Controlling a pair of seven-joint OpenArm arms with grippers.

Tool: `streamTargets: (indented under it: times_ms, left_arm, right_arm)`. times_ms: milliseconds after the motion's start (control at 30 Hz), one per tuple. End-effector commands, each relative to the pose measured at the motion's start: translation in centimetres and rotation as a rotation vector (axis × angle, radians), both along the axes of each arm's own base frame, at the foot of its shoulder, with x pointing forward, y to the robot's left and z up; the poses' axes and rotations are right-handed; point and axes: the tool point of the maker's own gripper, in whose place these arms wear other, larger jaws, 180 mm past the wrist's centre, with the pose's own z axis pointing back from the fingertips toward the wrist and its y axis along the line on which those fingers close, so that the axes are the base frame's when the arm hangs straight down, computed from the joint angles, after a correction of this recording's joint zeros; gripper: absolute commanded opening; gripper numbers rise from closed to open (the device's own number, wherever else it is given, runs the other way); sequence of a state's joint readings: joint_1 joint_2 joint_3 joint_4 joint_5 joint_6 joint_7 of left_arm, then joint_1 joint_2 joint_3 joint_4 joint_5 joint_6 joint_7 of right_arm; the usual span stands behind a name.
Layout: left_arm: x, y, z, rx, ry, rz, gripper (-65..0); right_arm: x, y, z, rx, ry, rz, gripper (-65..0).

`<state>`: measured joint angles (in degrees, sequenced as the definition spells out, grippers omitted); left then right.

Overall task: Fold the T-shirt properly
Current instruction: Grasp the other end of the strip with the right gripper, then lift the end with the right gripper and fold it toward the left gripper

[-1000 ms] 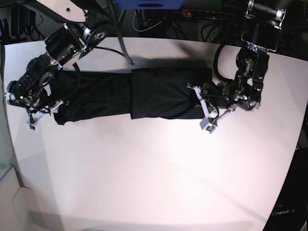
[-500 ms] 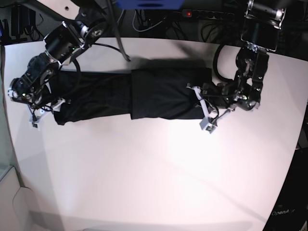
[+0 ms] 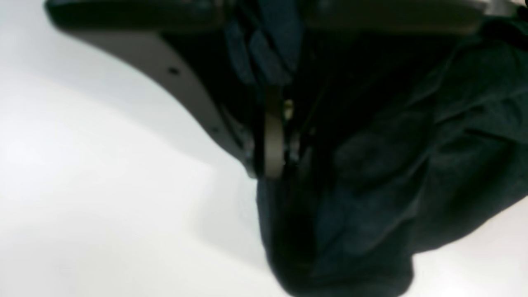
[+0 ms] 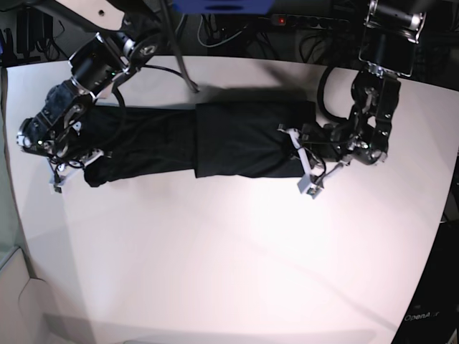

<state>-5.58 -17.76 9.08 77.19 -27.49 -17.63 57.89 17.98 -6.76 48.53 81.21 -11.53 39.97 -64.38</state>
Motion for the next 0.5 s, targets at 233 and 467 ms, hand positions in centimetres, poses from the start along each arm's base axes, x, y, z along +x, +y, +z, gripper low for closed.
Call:
streamTargets:
  times_ms: [233,467]
  left_arm:
    - [-3.3,4.6,-3.0,0.236,0.146,0.012,-65.0]
    - [-3.1,4.6,-2.8,0.234,0.141,0.014,-65.0]
  right_arm:
    - [1.3,0.2,4.1,-0.095,-0.031,0.06,-65.0]
    - [2.0,1.5,7.5,-0.168,-0.055,0.117,-65.0]
